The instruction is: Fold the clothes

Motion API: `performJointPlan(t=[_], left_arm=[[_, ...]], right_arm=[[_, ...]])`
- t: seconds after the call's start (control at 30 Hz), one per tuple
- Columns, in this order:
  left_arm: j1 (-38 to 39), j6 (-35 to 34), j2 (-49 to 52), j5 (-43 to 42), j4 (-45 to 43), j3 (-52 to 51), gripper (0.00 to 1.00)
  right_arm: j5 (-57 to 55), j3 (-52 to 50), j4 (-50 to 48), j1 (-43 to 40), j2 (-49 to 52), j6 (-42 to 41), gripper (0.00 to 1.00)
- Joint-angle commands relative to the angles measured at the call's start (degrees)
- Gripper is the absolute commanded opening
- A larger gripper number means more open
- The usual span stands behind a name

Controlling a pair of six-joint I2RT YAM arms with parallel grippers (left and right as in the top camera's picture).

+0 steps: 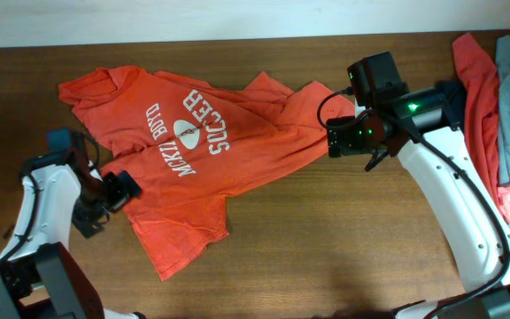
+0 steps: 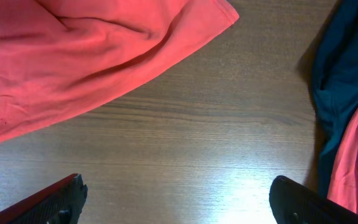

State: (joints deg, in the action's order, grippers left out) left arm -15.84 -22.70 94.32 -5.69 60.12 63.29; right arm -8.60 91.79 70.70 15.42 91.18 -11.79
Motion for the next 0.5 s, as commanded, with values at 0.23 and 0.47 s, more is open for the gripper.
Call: performJointPlan(t=[0.23,0.47], left_arm=[[5.22,1.57,-0.70,-2.43,-5.68,-9.40,0.99],[5.35,1.51,-0.70,-0.79,-15.30,-15.54,0.99]], right_arm=[[-1.14,1.11,1.55,-0.17,-1.25,0.96,0.99],[-1.14,1.11,2.05,-0.17,-1.25,1.29,0.99]])
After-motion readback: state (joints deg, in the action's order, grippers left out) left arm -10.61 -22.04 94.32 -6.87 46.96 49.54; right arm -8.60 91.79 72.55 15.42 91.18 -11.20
